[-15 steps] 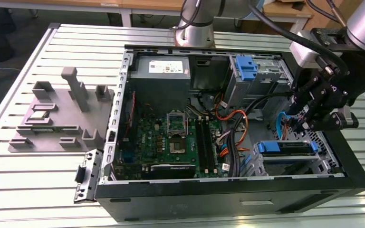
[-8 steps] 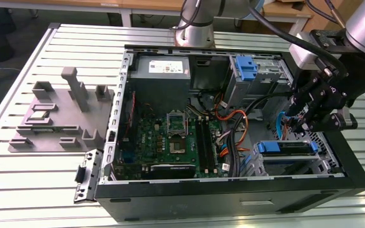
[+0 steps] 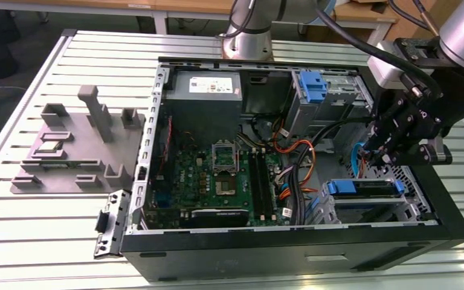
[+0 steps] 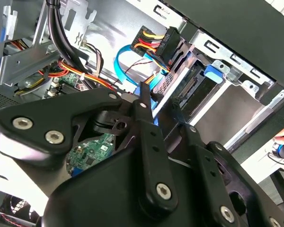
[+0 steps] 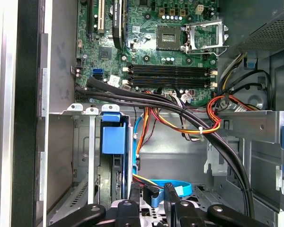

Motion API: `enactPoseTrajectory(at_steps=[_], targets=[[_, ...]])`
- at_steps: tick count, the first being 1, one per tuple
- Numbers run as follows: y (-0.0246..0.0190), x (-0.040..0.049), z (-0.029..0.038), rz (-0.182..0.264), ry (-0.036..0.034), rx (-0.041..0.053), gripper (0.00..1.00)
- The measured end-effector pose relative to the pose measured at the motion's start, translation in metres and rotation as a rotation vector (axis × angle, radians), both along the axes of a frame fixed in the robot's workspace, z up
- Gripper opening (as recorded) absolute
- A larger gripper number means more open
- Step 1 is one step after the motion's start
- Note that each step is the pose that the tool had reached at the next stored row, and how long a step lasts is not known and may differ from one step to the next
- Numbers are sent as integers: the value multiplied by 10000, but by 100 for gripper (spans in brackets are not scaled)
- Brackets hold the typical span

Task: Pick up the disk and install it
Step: 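Insert the first disk wire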

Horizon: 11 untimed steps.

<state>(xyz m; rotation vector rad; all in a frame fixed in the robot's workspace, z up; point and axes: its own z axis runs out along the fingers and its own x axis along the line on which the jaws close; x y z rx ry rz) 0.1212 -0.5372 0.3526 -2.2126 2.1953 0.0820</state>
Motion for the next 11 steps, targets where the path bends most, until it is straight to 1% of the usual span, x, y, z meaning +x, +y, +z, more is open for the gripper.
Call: enactPoseTrajectory(at_steps=[6, 7, 11], targets=[[-1, 0, -1, 0, 0, 1, 33], [-1, 0, -1, 0, 0, 1, 25], [-2, 0, -2, 0, 0, 1, 25]])
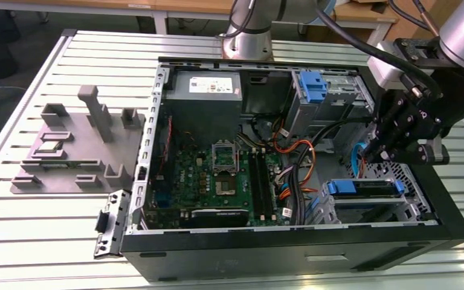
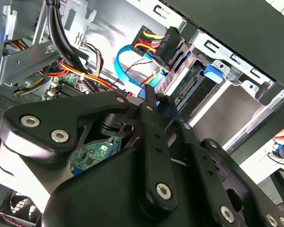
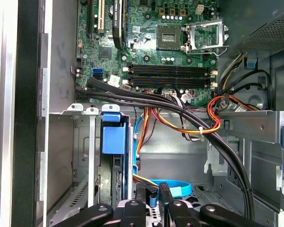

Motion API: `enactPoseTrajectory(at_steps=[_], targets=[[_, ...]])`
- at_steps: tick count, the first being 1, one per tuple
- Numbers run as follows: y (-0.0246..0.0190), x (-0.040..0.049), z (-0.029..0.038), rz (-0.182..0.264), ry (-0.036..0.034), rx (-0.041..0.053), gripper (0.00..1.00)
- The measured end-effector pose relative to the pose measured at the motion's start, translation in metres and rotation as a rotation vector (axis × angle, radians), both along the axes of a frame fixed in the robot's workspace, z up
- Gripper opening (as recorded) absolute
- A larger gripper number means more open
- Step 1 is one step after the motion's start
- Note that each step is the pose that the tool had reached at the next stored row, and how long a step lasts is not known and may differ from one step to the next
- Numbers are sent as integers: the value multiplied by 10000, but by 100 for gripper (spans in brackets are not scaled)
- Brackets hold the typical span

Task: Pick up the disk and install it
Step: 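Insert the first disk wire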

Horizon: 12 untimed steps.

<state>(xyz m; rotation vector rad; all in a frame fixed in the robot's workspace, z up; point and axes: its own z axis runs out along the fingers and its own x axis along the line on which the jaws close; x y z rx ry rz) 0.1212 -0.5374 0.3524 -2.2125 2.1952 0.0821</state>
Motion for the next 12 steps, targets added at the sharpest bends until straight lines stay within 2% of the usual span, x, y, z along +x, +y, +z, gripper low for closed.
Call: enactPoseTrajectory(at_steps=[3, 4, 12], targets=[[0, 0, 0, -1, 0, 0, 24], [-1, 0, 0, 0, 0, 0, 17], [-2, 0, -1, 0, 0, -1, 16]])
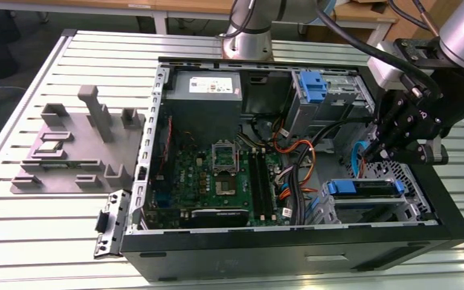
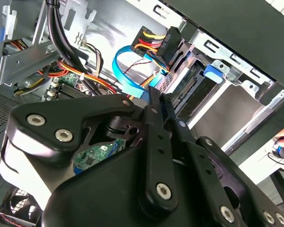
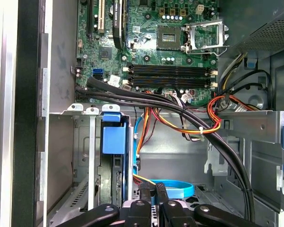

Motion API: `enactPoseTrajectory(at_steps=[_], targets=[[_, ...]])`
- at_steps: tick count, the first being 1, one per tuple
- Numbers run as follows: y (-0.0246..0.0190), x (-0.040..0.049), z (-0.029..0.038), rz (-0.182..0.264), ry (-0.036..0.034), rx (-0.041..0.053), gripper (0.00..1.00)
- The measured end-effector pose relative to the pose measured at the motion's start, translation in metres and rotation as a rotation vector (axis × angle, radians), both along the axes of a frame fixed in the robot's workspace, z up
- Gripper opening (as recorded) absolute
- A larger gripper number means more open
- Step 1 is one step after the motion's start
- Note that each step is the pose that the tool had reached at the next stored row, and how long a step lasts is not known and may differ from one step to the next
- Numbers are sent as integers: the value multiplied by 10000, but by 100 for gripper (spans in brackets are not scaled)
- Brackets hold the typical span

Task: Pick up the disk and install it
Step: 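Insert the first disk wire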

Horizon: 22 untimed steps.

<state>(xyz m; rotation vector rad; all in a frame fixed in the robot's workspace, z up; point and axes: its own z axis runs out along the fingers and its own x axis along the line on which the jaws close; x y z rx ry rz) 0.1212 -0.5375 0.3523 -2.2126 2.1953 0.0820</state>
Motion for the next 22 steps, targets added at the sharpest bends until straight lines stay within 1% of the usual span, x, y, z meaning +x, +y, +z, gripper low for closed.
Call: enactPoseTrajectory(at_steps=[2, 4, 5, 9, 11, 12, 15, 16, 18, 21, 22], targets=[[0, -1, 0, 0, 0, 0, 16], [-7, -11, -1, 1, -24, 0, 16], [-16, -19, -1, 2, -54, 0, 16], [-47, -65, -7, 6, -217, 2, 16], [-58, -82, -10, 7, -271, 1, 16], [-71, -84, -12, 8, -314, 3, 16], [-101, -85, -13, 6, -361, 6, 16], [-124, -84, -15, 7, -381, 8, 16], [-153, -85, -21, 7, -415, 25, 16], [-163, -85, -23, 6, -428, 41, 16], [-169, -85, -25, 6, -445, 49, 16]])
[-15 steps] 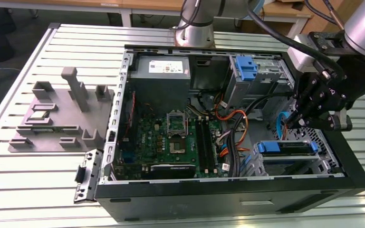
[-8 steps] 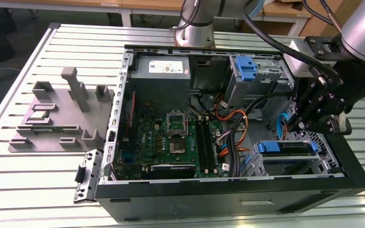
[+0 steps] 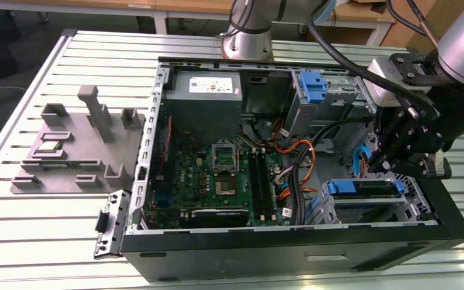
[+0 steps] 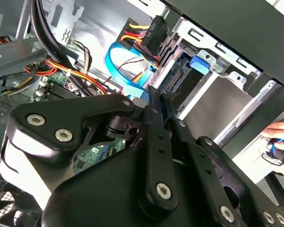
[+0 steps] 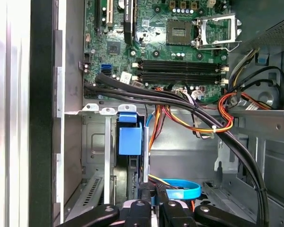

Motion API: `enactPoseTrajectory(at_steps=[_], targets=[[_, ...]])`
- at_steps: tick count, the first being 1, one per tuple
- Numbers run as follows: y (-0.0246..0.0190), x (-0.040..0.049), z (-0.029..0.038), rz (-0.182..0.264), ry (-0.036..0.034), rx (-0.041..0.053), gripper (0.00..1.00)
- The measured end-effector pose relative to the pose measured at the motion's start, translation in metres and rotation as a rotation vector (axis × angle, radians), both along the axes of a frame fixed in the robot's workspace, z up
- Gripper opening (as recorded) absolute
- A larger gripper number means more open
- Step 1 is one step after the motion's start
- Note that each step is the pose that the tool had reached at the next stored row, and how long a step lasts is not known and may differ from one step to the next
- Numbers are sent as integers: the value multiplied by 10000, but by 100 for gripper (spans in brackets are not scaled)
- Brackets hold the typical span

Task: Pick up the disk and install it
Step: 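Insert the first disk wire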

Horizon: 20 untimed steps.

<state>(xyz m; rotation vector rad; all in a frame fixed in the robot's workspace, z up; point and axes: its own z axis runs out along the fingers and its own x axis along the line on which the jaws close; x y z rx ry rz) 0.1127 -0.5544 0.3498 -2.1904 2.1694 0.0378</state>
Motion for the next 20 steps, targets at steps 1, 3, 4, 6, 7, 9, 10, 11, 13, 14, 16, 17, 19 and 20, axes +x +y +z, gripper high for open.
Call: enactPoseTrajectory(at_steps=[1, 3, 4, 6, 7, 9, 10, 11, 13, 14, 16, 17, 19, 20], targets=[[-9, 0, -3, -1, -23, 16, 16], [-34, -1, -8, -1, -72, 62, 16], [-46, -2, -11, -1, -96, 91, 16], [-71, -7, -14, 0, -145, 158, 16], [-83, -12, -17, 0, -172, 186, 16], [-109, -24, -22, 0, -217, 227, 16], [-117, -29, -23, 0, -227, 235, 16], [-119, -30, -23, 1, -228, 235, 16], [-119, -39, -24, 0, -233, 236, 16], [-120, -46, -25, -1, -237, 235, 16], [-122, -54, -30, 0, -242, 233, 16], [-125, -56, -35, 1, -243, 235, 16], [-131, -57, -42, 1, -243, 236, 16], [-133, -58, -43, 0, -243, 235, 16]])
